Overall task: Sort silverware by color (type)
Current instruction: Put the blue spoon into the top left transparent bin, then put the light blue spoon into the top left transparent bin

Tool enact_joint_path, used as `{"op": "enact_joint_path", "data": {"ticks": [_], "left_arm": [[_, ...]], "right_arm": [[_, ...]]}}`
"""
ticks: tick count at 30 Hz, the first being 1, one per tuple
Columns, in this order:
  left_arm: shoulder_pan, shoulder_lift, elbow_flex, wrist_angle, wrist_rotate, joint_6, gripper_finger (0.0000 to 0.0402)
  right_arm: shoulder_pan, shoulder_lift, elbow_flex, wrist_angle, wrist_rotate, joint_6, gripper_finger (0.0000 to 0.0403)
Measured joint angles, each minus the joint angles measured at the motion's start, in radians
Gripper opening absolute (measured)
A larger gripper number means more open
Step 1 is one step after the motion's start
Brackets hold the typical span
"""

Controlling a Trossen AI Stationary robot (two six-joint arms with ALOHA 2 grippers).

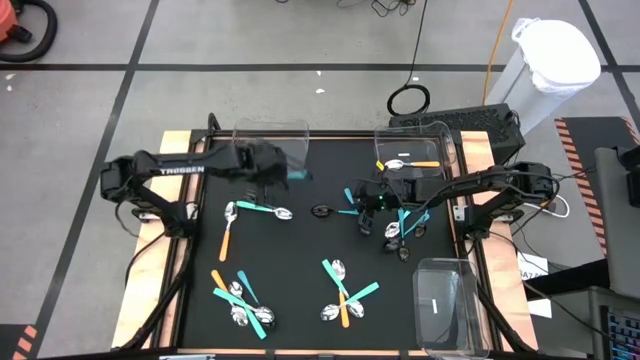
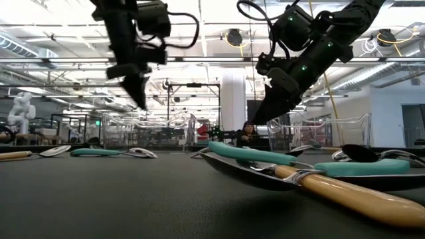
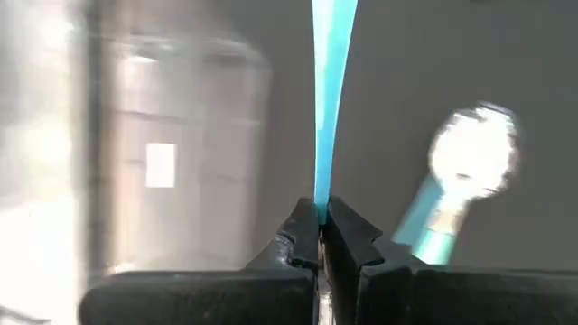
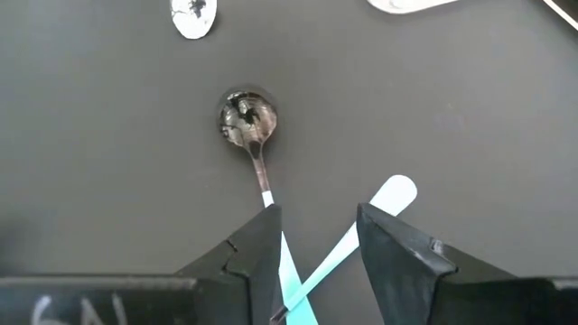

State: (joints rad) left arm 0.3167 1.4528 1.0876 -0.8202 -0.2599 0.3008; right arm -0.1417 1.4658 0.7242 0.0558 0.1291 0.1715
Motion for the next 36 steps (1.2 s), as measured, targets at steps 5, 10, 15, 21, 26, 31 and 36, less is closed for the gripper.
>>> {"op": "enact_joint_path", "data": {"ticks": [5, 10, 15, 21, 26, 31, 36], "left_arm": [[0.134, 0.001, 0.068, 0.043, -0.011, 0.123, 0.0001], [0.245, 0.019, 0.07, 0.103, 0.012, 0.235, 0.0001], [0.32, 0.07, 0.069, 0.133, 0.058, 0.232, 0.0003], [0.356, 0.122, 0.07, 0.173, 0.059, 0.238, 0.0046], [0.358, 0.139, 0.07, 0.175, 0.029, 0.23, 0.0104], [0.34, 0.107, 0.07, 0.137, -0.049, 0.204, 0.0133], [0.298, 0.036, 0.07, 0.066, -0.005, 0.115, 0.0126]], "right_arm": [[0.0, 0.0, 0.0, 0.008, 0.0, -0.001, 0.0141], [0.0, 0.0, 0.0, 0.008, 0.0, 0.0, 0.0141], [0.0, 0.0, 0.0, 0.008, 0.005, 0.004, 0.0141], [0.0, 0.0, 0.0, 0.011, 0.006, 0.026, 0.0141], [0.001, 0.0, 0.0, 0.011, 0.06, 0.03, 0.0141], [0.0, 0.0, 0.0, 0.023, 0.109, 0.023, 0.0141], [0.0, 0.0, 0.0, 0.041, 0.106, -0.034, 0.0141]]}}
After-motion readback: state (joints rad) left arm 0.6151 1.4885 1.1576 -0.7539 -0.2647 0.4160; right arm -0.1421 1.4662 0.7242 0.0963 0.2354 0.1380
